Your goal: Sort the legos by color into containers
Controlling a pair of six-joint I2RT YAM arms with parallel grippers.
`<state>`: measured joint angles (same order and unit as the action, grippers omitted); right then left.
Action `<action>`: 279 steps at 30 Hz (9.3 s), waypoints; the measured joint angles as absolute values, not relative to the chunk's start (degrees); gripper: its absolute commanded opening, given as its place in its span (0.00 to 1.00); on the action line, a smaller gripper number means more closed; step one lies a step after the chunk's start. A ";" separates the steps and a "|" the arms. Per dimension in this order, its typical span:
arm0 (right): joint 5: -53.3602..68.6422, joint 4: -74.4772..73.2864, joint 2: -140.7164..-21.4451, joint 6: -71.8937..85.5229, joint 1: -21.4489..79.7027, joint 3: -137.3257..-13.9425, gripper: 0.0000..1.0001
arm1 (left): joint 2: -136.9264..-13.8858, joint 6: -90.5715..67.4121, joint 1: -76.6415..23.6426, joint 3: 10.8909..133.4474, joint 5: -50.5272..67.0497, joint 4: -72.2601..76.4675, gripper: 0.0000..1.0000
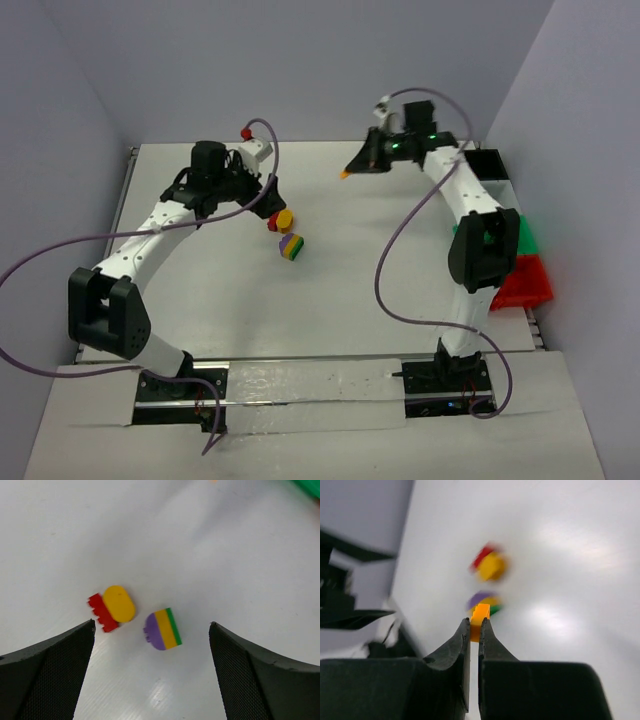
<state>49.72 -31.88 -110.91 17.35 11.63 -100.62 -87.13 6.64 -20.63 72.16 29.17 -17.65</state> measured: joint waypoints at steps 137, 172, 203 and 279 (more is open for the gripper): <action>65.21 -35.65 -108.22 16.09 21.09 -88.69 0.92 | -87.74 65.40 -29.29 70.66 43.87 -39.28 0.00; 66.03 -29.19 -111.98 25.28 24.81 -90.00 0.00 | -87.96 49.31 -30.78 72.49 42.47 -34.93 0.71; 58.98 1.13 -95.86 45.00 12.83 -83.98 0.00 | -90.28 -61.76 -16.02 60.37 56.91 32.41 0.99; 41.10 -38.37 -90.05 6.53 -5.38 -89.07 0.00 | -90.29 -34.61 -19.14 68.95 46.49 7.95 0.00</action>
<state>41.10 -38.37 -90.05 6.53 -5.38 -89.07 -90.29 -34.61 -19.14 68.95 46.49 7.95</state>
